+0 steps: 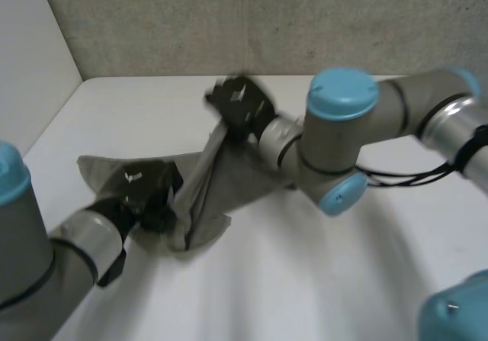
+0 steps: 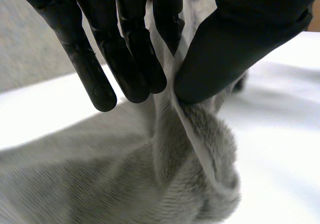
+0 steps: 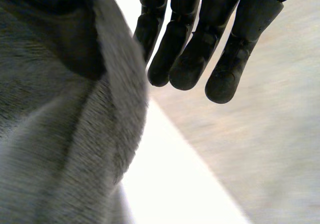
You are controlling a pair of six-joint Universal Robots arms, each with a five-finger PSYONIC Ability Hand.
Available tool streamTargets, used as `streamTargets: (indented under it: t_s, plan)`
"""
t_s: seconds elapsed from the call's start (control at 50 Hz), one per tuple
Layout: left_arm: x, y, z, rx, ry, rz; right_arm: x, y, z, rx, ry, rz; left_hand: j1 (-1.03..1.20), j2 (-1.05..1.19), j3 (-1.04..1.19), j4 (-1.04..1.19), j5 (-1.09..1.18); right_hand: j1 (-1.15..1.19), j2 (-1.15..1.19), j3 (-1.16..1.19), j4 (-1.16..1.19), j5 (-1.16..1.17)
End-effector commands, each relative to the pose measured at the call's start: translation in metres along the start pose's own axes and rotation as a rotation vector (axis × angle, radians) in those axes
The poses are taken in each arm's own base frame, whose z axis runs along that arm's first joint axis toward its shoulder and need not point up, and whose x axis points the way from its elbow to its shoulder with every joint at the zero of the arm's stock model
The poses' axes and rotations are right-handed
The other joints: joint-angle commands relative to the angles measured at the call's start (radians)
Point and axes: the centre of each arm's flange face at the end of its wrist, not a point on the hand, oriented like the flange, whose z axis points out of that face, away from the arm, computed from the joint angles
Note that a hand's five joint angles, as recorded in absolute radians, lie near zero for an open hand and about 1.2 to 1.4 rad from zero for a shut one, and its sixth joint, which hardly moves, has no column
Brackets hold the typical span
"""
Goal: Fold the towel.
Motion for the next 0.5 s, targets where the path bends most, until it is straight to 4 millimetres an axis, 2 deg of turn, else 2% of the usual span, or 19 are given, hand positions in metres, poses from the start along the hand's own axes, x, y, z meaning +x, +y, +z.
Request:
streamTargets:
  t_s: [0.02, 0.04, 0.06, 0.08, 0.1, 0.12, 0.16, 0.18, 0.2, 0.26, 0.3, 0.34, 0.36, 0.38, 0.42, 0.44, 0.46, 0.48, 0.5]
  plan:
    - [-0.013, -0.066, 0.046, 0.234, -0.049, 0.088, 0.059, -0.073, -0.011, 0.243, 0.273, -0.061, 0.213, 0.18, 0.18, 0.178, 0.192, 0.043, 0.07, 0.057, 0.062, 0.062]
    - [-0.008, -0.095, 0.052, 0.33, -0.043, 0.107, 0.064, -0.086, -0.015, 0.282, 0.298, -0.06, 0.213, 0.18, 0.18, 0.178, 0.192, 0.043, 0.07, 0.057, 0.062, 0.062]
    - [-0.008, -0.096, 0.052, 0.331, -0.043, 0.108, 0.064, -0.087, -0.015, 0.282, 0.298, -0.06, 0.213, 0.18, 0.18, 0.178, 0.192, 0.043, 0.07, 0.057, 0.062, 0.062]
    - [-0.003, -0.127, 0.054, 0.43, -0.037, 0.117, 0.072, -0.101, -0.02, 0.323, 0.335, -0.059, 0.213, 0.18, 0.18, 0.178, 0.192, 0.043, 0.07, 0.057, 0.062, 0.062]
    - [0.001, -0.154, 0.053, 0.516, -0.032, 0.124, 0.072, -0.102, -0.02, 0.323, 0.335, -0.059, 0.213, 0.18, 0.18, 0.178, 0.192, 0.043, 0.07, 0.057, 0.062, 0.062]
    - [0.001, -0.154, 0.053, 0.517, -0.032, 0.124, 0.078, -0.116, -0.025, 0.362, 0.37, -0.057, 0.213, 0.18, 0.18, 0.178, 0.192, 0.043, 0.07, 0.057, 0.062, 0.062]
    - [0.01, -0.203, 0.038, 0.689, -0.016, 0.13, 0.084, -0.126, -0.03, 0.384, 0.402, -0.056, 0.213, 0.18, 0.18, 0.178, 0.192, 0.043, 0.07, 0.057, 0.062, 0.062]
    - [0.01, -0.203, 0.038, 0.69, -0.016, 0.13, 0.088, -0.135, -0.034, 0.4, 0.423, -0.057, 0.213, 0.18, 0.18, 0.178, 0.192, 0.043, 0.07, 0.057, 0.062, 0.062]
    - [0.012, -0.217, 0.032, 0.751, -0.013, 0.13, 0.091, -0.142, -0.038, 0.411, 0.435, -0.058, 0.213, 0.18, 0.18, 0.178, 0.192, 0.043, 0.07, 0.057, 0.062, 0.062]
    - [0.012, -0.228, 0.024, 0.816, -0.015, 0.133, 0.092, -0.146, -0.043, 0.409, 0.437, -0.065, 0.213, 0.18, 0.18, 0.178, 0.192, 0.043, 0.07, 0.057, 0.062, 0.062]
    - [0.012, -0.225, 0.024, 0.811, -0.014, 0.134, 0.093, -0.144, -0.047, 0.383, 0.436, -0.074, 0.213, 0.18, 0.18, 0.178, 0.192, 0.043, 0.07, 0.057, 0.062, 0.062]
    - [0.011, -0.213, 0.029, 0.77, -0.011, 0.135, 0.092, -0.124, -0.055, 0.267, 0.388, -0.091, 0.213, 0.18, 0.18, 0.178, 0.192, 0.043, 0.07, 0.057, 0.062, 0.062]
    - [0.009, -0.195, 0.035, 0.712, -0.014, 0.137, 0.092, -0.124, -0.055, 0.267, 0.388, -0.091, 0.213, 0.18, 0.18, 0.178, 0.192, 0.043, 0.07, 0.057, 0.062, 0.062]
    - [0.009, -0.195, 0.035, 0.712, -0.014, 0.137, 0.082, -0.11, -0.058, 0.192, 0.323, -0.104, 0.213, 0.18, 0.18, 0.178, 0.192, 0.043, 0.07, 0.057, 0.062, 0.062]
    - [0.0, -0.144, 0.052, 0.546, -0.035, 0.162, 0.072, -0.098, -0.061, 0.133, 0.263, -0.114, 0.213, 0.18, 0.18, 0.178, 0.192, 0.043, 0.07, 0.057, 0.062, 0.062]
    - [-0.001, -0.144, 0.052, 0.545, -0.035, 0.162, 0.06, -0.083, -0.067, 0.055, 0.198, -0.122, 0.213, 0.18, 0.18, 0.178, 0.192, 0.043, 0.07, 0.057, 0.062, 0.062]
    - [-0.007, -0.117, 0.059, 0.459, -0.051, 0.18, 0.06, -0.082, -0.067, 0.054, 0.197, -0.122, 0.213, 0.18, 0.18, 0.178, 0.192, 0.043, 0.07, 0.057, 0.062, 0.062]
    - [-0.014, -0.092, 0.064, 0.377, -0.067, 0.199, 0.05, -0.068, -0.073, -0.019, 0.142, -0.123, 0.213, 0.18, 0.18, 0.178, 0.192, 0.043, 0.07, 0.057, 0.062, 0.062]
    - [-0.014, -0.092, 0.064, 0.376, -0.067, 0.199, 0.036, -0.048, -0.083, -0.122, 0.071, -0.116, 0.213, 0.18, 0.18, 0.178, 0.192, 0.043, 0.07, 0.057, 0.062, 0.062]
